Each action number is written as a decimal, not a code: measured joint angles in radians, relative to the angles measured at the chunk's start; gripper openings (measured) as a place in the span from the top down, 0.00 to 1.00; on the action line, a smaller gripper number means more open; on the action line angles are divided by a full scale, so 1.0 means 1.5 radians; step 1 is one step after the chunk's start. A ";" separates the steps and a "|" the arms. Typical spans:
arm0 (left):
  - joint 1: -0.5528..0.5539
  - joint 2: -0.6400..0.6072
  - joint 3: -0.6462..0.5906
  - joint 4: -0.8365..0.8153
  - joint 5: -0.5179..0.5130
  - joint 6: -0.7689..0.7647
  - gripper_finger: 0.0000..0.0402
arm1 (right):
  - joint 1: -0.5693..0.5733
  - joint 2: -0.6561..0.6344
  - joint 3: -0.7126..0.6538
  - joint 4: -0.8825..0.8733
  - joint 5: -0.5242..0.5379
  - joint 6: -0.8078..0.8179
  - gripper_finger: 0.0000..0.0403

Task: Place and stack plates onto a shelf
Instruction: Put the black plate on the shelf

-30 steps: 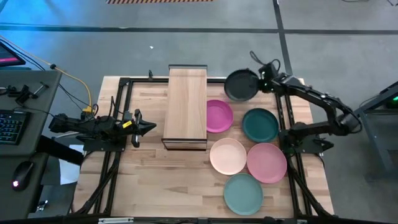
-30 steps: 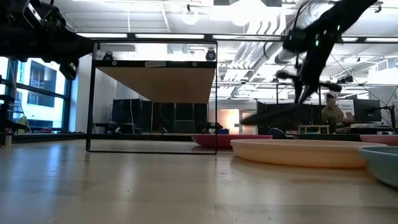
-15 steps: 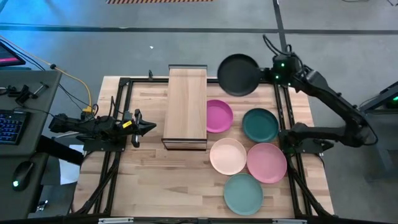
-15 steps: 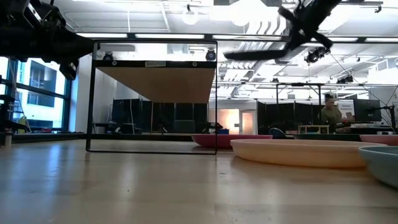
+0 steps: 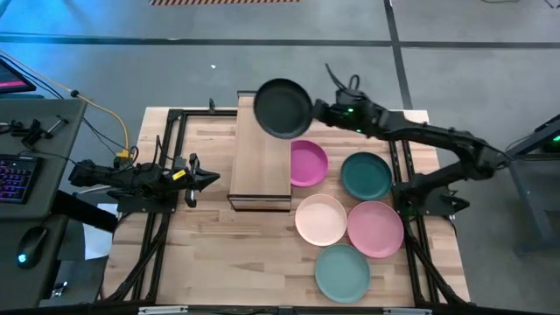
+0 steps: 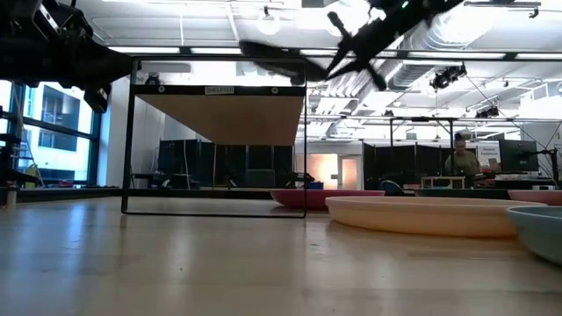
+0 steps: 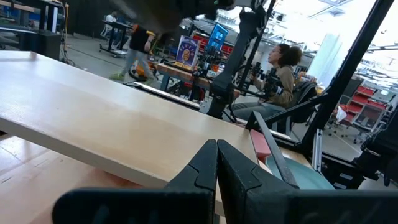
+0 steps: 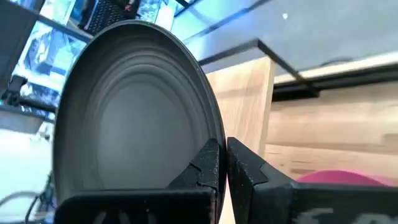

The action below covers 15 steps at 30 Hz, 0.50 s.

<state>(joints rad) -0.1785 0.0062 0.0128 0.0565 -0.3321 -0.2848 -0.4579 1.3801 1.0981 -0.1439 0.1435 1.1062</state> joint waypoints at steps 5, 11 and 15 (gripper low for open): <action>0.000 0.000 0.000 0.000 0.000 0.000 1.00 | -0.009 0.073 0.000 0.039 -0.032 0.064 1.00; 0.000 0.000 0.000 0.000 0.000 0.000 1.00 | 0.007 0.126 0.027 0.034 -0.034 0.091 1.00; 0.000 0.000 0.000 0.000 0.000 0.000 1.00 | 0.023 0.183 0.147 -0.075 -0.028 0.031 1.00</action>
<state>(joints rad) -0.1787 0.0061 0.0126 0.0563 -0.3321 -0.2848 -0.4241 1.6542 1.3180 -0.2563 0.1010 1.1526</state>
